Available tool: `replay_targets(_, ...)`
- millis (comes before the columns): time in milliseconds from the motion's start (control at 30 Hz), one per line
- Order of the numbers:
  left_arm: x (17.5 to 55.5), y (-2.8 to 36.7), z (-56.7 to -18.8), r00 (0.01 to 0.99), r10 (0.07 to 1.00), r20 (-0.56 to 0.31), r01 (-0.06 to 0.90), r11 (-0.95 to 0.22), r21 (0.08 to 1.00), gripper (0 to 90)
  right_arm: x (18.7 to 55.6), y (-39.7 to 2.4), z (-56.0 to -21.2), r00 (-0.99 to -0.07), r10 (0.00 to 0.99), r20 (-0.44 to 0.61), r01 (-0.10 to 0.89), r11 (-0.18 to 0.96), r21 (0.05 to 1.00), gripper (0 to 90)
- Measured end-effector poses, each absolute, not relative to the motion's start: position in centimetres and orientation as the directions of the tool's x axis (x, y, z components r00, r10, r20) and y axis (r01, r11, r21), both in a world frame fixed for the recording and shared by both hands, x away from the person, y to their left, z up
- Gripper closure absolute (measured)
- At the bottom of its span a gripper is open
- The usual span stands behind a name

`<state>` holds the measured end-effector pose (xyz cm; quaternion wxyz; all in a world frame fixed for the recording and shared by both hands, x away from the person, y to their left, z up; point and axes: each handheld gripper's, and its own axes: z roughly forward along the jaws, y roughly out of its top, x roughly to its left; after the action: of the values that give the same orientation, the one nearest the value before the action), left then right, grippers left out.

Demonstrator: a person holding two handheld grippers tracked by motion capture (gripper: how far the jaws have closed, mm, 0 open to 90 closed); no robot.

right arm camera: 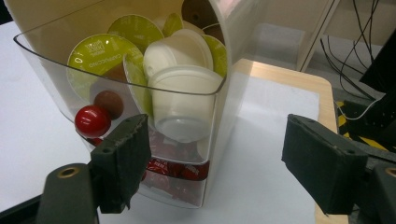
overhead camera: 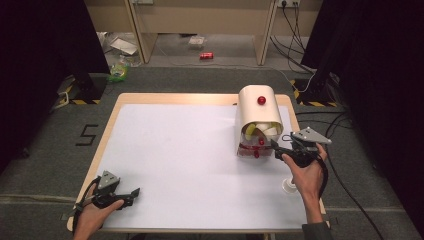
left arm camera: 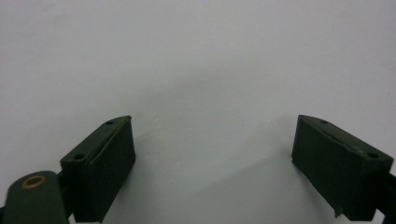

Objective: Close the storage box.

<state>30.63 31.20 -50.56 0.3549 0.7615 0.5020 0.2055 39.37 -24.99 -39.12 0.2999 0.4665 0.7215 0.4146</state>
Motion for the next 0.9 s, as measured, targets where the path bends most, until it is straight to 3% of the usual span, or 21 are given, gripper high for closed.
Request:
replay_targets(400,30.64,31.20,-50.56,0.412,0.910,-0.043,0.619,-0.245,0.746,12.2,39.53,-25.20,-39.15,-0.371,0.927,-0.055,0.418,0.219,0.882,23.4)
replay_targets(567,30.63,31.21,-50.56,0.412,0.910,-0.043,0.619,-0.245,0.746,12.3,39.35,-25.13,-39.19,-0.378,0.925,-0.048,0.424,0.219,0.879,28.2)
replay_targets(900,30.63,31.21,-50.56,0.412,0.910,-0.043,0.619,-0.245,0.747,12.3,38.70,-25.25,-39.34,-0.398,0.917,-0.032,0.435,0.219,0.873,26.0)
